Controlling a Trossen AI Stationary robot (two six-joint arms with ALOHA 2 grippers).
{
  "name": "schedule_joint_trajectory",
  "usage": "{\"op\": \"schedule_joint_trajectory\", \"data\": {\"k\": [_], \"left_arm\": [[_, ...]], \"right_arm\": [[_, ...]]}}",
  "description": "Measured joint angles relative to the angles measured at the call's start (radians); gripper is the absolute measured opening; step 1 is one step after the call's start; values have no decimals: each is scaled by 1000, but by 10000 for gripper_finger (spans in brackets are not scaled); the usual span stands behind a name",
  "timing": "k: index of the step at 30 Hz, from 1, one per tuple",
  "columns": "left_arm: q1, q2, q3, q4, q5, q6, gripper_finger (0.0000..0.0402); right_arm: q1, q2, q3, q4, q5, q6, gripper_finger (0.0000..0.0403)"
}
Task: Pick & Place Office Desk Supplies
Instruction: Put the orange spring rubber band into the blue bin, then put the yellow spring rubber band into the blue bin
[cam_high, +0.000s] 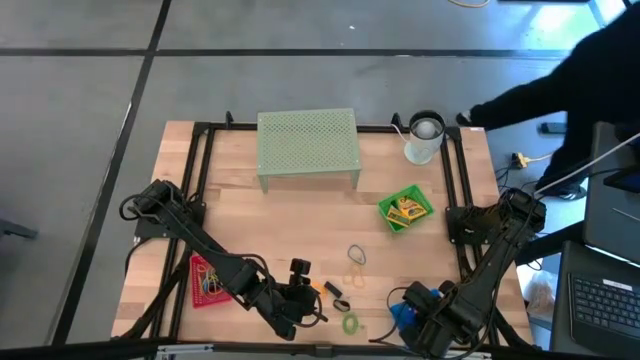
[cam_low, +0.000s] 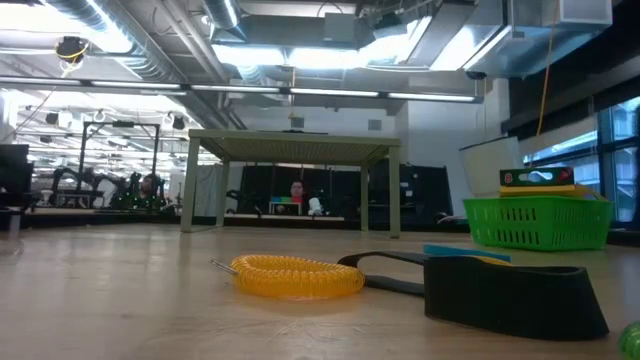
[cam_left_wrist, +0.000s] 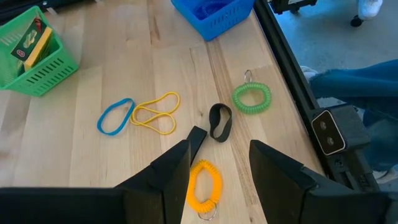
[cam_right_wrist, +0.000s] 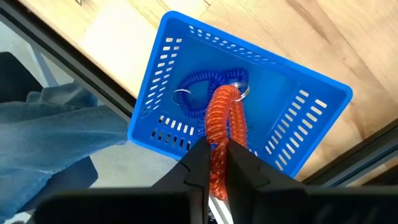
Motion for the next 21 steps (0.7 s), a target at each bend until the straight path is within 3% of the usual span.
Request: {"op": "schedule_joint_trajectory", "data": {"k": [13,21], "left_arm": [[0,0,0,0,0,0,159],[0,29,1,-20,34,-25,163]], "right_arm": [[0,0,0,0,1,-20,114],[0,0,0,1,68,-22,144]]}}
